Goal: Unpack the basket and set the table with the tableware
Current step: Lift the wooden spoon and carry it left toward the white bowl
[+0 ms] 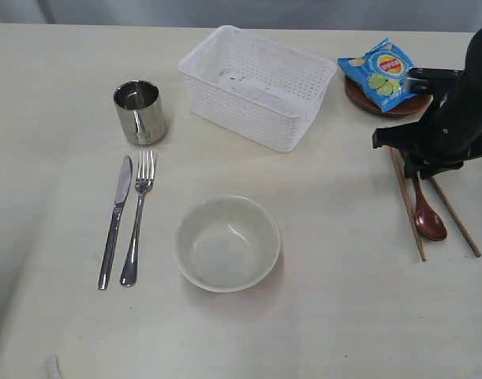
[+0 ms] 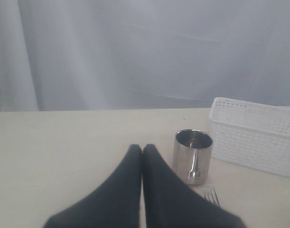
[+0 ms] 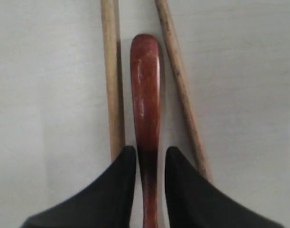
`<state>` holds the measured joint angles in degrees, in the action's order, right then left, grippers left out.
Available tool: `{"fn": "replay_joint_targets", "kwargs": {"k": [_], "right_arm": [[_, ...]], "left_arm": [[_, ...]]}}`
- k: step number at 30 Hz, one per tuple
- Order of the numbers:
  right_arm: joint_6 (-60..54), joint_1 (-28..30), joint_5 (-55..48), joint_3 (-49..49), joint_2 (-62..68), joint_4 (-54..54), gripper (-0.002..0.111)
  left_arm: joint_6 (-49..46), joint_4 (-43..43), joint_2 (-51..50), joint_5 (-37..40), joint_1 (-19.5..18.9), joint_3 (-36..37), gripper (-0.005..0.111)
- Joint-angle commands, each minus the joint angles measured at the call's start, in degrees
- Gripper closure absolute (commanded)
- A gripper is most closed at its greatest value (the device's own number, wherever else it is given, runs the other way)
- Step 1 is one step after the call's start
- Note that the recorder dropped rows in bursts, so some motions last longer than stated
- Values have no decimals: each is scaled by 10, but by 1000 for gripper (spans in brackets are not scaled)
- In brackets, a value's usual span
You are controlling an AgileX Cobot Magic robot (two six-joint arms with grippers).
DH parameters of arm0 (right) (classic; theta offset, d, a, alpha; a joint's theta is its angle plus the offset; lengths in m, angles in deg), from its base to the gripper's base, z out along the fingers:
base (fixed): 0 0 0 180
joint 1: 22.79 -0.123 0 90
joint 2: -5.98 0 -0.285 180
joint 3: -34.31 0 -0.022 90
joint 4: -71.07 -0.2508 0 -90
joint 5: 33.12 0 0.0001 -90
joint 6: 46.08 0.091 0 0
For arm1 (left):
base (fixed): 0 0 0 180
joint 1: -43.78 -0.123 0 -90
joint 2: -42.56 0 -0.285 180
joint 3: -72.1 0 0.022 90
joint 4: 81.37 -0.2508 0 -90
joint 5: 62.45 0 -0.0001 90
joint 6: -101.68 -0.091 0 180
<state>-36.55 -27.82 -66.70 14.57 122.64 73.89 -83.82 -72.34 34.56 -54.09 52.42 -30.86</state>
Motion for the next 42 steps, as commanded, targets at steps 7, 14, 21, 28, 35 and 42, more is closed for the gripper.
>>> {"fn": "replay_joint_targets", "kwargs": {"k": [7, 14, 21, 28, 35, 42], "right_arm": [[-5, 2, 1, 7, 10, 0, 86], [-9, 2, 0, 11, 20, 0, 86], [-10, 2, 0, 11, 20, 0, 86], [-23, 2, -11, 11, 20, 2, 109], [-21, 0, -24, 11, -38, -4, 109], [-23, -150, -15, 11, -172, -13, 109]], "left_arm": [[-1, -1, 2, -4, 1, 2, 107], [-1, -1, 2, -4, 1, 2, 107], [-1, -1, 2, -4, 1, 2, 107], [-1, -1, 2, -4, 1, 2, 107], [-1, -1, 2, -4, 1, 2, 107], [-1, -1, 2, -4, 1, 2, 107]]}}
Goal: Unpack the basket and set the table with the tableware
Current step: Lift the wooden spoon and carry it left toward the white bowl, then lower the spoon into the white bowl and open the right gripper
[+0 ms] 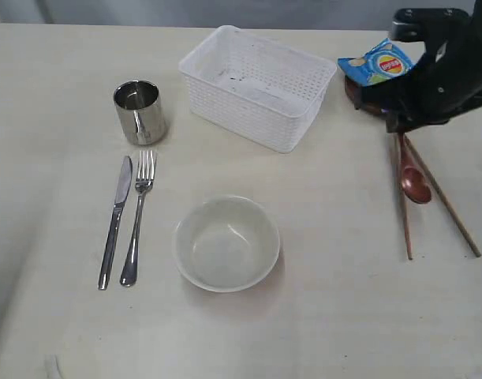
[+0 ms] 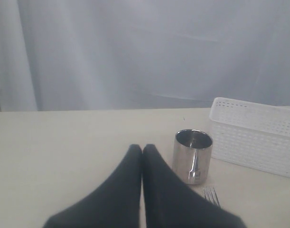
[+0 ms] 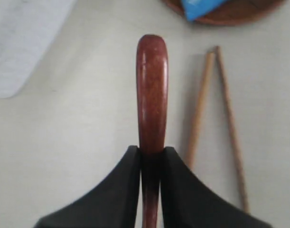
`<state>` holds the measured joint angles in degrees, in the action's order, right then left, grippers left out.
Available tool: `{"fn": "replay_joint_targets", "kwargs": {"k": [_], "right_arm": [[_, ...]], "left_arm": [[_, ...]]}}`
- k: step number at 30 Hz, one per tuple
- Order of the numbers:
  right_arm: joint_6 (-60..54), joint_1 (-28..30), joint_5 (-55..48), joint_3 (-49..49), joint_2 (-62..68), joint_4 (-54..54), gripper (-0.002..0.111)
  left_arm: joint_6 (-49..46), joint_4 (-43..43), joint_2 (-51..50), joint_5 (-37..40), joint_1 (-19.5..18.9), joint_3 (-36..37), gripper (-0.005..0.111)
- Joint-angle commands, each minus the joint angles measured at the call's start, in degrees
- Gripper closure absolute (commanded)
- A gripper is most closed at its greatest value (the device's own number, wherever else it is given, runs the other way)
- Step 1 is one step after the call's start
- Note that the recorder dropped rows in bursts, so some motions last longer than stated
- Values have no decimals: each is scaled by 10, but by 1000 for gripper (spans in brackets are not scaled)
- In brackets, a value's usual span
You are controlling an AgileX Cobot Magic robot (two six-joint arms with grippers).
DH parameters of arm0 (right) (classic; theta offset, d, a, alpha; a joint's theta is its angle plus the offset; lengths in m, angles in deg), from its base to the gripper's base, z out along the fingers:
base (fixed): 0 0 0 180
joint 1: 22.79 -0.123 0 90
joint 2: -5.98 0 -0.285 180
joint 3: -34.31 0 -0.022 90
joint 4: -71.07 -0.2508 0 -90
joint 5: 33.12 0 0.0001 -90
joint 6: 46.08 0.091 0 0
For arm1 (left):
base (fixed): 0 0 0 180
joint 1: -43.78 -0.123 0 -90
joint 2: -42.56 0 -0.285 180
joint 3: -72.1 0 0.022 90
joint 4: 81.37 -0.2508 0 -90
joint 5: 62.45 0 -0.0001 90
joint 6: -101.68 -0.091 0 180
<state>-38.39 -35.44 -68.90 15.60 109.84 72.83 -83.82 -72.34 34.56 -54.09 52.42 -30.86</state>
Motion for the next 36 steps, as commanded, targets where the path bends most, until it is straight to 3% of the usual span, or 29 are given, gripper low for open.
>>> {"fn": "replay_joint_targets", "kwargs": {"k": [1, 6, 14, 36], "right_arm": [[-5, -115, 7, 1, -61, -2, 109], [-5, -281, 37, 1, -106, 27, 109], [-9, -395, 143, 1, -84, 76, 109], [-60, -409, 201, 1, 72, 71, 109]], "left_arm": [[-1, -1, 2, -4, 1, 2, 107], [-1, -1, 2, -4, 1, 2, 107], [-1, -1, 2, -4, 1, 2, 107], [-1, -1, 2, -4, 1, 2, 107]]}}
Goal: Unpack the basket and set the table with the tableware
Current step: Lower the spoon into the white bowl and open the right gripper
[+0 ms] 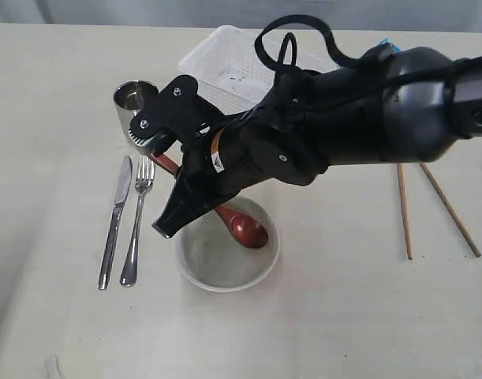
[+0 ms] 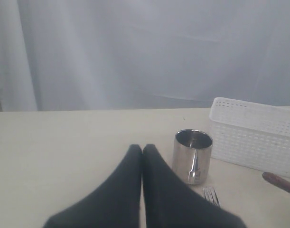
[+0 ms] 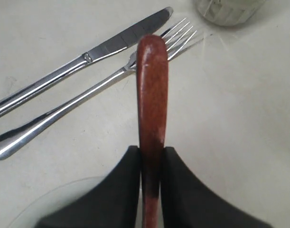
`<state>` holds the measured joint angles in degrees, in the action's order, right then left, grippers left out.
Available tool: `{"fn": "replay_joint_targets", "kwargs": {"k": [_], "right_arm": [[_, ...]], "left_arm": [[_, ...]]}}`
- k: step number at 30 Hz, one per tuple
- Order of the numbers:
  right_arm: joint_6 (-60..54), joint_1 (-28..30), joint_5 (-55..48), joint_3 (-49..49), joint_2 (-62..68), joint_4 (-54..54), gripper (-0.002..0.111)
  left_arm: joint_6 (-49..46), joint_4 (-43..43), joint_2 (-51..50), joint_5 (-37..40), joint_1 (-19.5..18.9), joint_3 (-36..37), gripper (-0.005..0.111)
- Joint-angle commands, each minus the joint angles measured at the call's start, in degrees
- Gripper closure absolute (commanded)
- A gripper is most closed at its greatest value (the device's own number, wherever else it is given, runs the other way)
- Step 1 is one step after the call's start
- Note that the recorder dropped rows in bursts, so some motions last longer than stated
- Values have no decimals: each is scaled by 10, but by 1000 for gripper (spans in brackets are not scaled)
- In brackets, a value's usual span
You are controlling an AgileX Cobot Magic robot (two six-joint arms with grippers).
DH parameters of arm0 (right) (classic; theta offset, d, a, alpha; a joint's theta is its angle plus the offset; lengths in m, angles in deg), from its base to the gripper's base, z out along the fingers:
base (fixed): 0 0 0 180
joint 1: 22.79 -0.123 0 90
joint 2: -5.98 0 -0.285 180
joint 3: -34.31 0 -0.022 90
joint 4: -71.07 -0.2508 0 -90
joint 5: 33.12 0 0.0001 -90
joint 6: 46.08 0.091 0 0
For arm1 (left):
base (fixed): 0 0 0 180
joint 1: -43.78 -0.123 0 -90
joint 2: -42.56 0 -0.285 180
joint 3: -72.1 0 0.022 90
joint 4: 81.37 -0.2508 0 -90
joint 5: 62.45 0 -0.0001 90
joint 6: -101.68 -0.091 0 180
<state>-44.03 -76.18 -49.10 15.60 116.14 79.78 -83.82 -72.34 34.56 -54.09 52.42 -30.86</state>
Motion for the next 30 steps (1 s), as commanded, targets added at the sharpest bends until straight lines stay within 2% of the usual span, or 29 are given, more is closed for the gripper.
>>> {"fn": "replay_joint_targets", "kwargs": {"k": [1, 10, 12, 17, 19, 30], "right_arm": [[-4, -3, 1, 1, 12, 1, 109], [-5, -27, -32, 1, 12, 4, 108], [-5, -28, -32, 1, 12, 4, 101], [-3, -28, -43, 1, 12, 4, 71], [-2, -28, -45, 1, 11, 4, 67], [3, -22, -77, 1, -115, 25, 67]], "left_arm": [[-1, -1, 2, -4, 1, 2, 107], [-1, -1, 2, -4, 1, 2, 107], [-1, -1, 2, -4, 1, 2, 107], [-1, -1, 2, -4, 1, 2, 107], [-1, -1, 2, -4, 1, 2, 107], [-1, -1, 2, -4, 1, 2, 107]]}}
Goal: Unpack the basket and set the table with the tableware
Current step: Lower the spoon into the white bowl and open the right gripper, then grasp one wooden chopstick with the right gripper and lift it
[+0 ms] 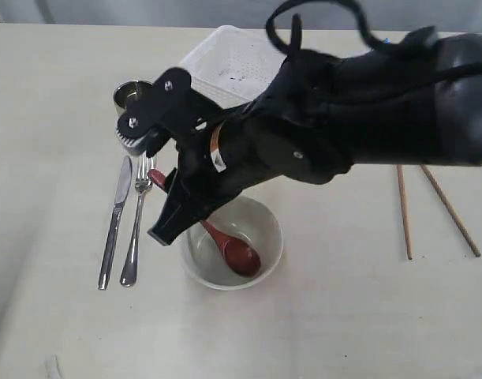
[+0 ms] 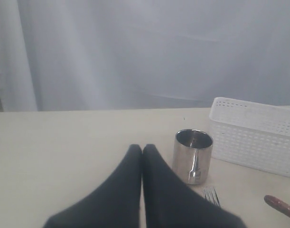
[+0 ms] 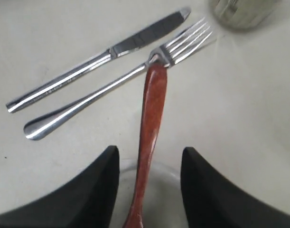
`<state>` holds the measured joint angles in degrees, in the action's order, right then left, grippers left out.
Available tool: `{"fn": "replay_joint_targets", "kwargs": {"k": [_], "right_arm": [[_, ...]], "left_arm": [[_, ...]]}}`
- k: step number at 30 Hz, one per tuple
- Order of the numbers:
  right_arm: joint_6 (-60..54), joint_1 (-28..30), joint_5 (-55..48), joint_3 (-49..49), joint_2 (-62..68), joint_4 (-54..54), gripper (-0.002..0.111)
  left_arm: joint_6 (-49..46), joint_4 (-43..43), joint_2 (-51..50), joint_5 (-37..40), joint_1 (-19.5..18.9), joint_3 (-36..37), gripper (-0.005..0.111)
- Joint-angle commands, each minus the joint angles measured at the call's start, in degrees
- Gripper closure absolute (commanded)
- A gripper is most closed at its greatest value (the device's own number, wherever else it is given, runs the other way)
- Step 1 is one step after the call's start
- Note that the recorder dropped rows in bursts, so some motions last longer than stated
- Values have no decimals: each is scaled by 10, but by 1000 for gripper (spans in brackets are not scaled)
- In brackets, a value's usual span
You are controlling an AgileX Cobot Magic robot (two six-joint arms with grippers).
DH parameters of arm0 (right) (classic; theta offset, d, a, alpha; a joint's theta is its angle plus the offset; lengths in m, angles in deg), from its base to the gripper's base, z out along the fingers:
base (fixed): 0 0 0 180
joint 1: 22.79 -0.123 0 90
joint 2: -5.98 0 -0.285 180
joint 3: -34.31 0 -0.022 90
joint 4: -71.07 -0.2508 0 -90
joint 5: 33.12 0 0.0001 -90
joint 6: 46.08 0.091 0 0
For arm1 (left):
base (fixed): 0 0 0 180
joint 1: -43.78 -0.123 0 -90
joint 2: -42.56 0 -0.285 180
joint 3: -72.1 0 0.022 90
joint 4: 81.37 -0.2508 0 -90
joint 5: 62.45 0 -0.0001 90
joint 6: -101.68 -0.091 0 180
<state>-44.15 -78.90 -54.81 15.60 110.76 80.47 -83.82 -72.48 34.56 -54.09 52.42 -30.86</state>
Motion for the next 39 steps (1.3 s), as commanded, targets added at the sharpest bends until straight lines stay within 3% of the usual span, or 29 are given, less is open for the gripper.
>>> {"fn": "replay_joint_targets", "kwargs": {"k": [1, 3, 5, 6, 7, 8, 11, 13, 18, 22, 24, 32, 39], "right_arm": [[8, 10, -29, 1, -76, 20, 67], [46, 54, -67, 1, -123, 45, 67], [92, 124, -118, 1, -156, 92, 79], [112, 186, -148, 1, -169, 97, 94], [119, 211, -161, 1, -169, 97, 102], [142, 273, -182, 1, -165, 94, 109], [193, 375, -187, -21, -122, 85, 109], [208, 402, -166, -47, -83, 85, 109], [215, 407, -157, -59, 25, 79, 105], [252, 407, -152, -59, 68, 73, 75], [263, 407, -147, -59, 76, 73, 66], [268, 415, -122, -58, 100, 70, 80], [212, 461, -111, -58, 124, -4, 77]], "left_arm": [[-1, 0, 2, -4, 1, 2, 107], [-1, 0, 2, -4, 1, 2, 107], [-1, 0, 2, -4, 1, 2, 107], [-1, 0, 2, -4, 1, 2, 107], [-1, 0, 2, -4, 1, 2, 107], [-1, 0, 2, -4, 1, 2, 107], [-1, 0, 2, -4, 1, 2, 107], [-1, 0, 2, -4, 1, 2, 107], [-1, 0, 2, -4, 1, 2, 107], [-1, 0, 2, -4, 1, 2, 107], [-1, 0, 2, -4, 1, 2, 107], [-1, 0, 2, -4, 1, 2, 107], [-1, 0, 2, -4, 1, 2, 107]]}}
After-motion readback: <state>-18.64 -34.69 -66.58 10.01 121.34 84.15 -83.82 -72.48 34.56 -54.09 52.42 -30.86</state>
